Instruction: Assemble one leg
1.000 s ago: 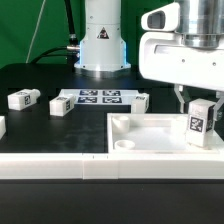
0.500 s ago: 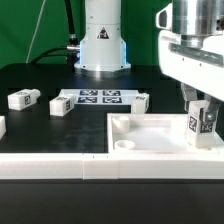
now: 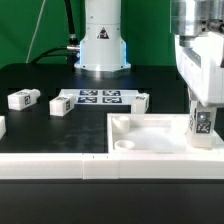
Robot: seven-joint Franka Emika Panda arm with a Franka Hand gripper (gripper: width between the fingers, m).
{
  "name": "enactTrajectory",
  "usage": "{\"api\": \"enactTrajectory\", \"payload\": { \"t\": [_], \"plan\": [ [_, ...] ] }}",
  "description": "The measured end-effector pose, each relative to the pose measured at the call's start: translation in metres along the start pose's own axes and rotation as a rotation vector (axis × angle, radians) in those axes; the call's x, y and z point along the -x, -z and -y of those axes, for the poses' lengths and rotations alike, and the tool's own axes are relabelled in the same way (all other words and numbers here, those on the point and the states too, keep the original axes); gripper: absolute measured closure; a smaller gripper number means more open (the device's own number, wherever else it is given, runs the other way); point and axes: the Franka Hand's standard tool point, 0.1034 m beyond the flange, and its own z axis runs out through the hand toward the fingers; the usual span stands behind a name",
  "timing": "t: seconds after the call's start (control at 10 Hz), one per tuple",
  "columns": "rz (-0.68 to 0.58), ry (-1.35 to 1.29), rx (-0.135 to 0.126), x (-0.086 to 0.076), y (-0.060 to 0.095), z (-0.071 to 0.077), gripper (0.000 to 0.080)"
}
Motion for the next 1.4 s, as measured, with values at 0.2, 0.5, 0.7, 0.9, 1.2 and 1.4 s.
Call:
{"api": "enactTrajectory", "payload": {
  "t": [0.2, 0.5, 0.7, 0.9, 1.2, 1.4],
  "plan": [
    [0.000, 0.062, 0.000, 0.000, 0.000, 0.000, 0.0356],
    [-0.001, 0.244, 0.002, 0.003, -0.001, -0.002, 0.0163],
    [0.000, 0.468, 0.001, 0.005, -0.001, -0.002, 0.0152],
    [0.003, 0.601, 0.016, 0.010, -0.002, -0.005, 0.0151],
    [-0.001, 0.909, 0.017, 0.014, -0.002, -0.005, 0.0151],
    [-0.011, 1.137, 0.022, 0.015, -0.001, -0.005, 0.0151]
  ]
}}
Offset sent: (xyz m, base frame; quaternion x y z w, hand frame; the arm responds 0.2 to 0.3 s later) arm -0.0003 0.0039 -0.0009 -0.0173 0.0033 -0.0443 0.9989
